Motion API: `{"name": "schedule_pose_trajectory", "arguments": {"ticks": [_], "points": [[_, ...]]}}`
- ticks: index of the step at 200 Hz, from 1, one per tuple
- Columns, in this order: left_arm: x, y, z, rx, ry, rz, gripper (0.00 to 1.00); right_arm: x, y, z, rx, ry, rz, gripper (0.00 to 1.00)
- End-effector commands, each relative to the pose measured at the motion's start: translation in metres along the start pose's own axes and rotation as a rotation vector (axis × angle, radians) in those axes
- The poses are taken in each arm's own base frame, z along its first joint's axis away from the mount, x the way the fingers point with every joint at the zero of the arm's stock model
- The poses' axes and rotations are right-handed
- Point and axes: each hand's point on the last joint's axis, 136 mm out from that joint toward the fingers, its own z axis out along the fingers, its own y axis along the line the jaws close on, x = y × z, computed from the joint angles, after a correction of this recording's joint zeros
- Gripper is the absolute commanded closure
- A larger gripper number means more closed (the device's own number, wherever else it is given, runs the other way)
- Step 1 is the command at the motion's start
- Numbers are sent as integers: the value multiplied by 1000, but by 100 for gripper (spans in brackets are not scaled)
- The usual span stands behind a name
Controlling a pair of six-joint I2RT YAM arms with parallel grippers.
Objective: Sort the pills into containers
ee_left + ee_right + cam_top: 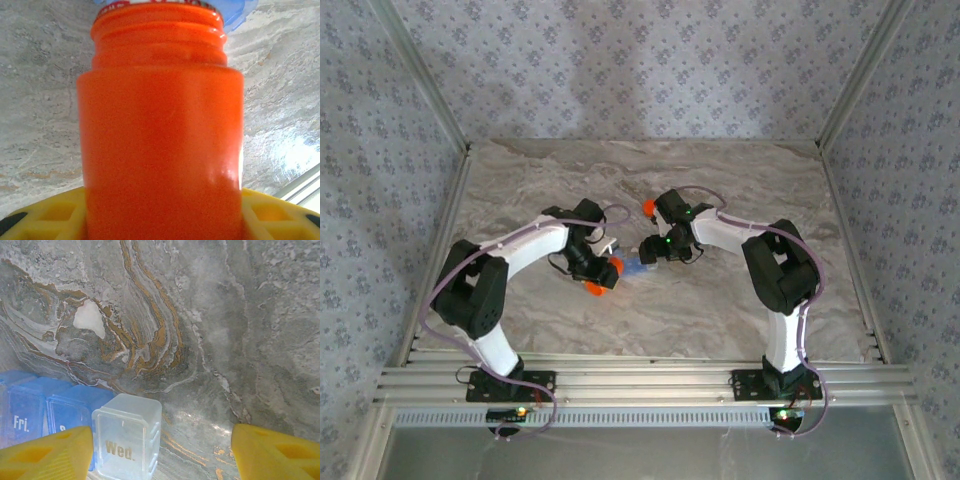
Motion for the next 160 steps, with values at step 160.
{"name": "schedule_pose_trajectory", "arguments": {"ticks": [160], "points": [[7,2,-4,-54,105,22,100,9,0,16,3,36,6,25]]}}
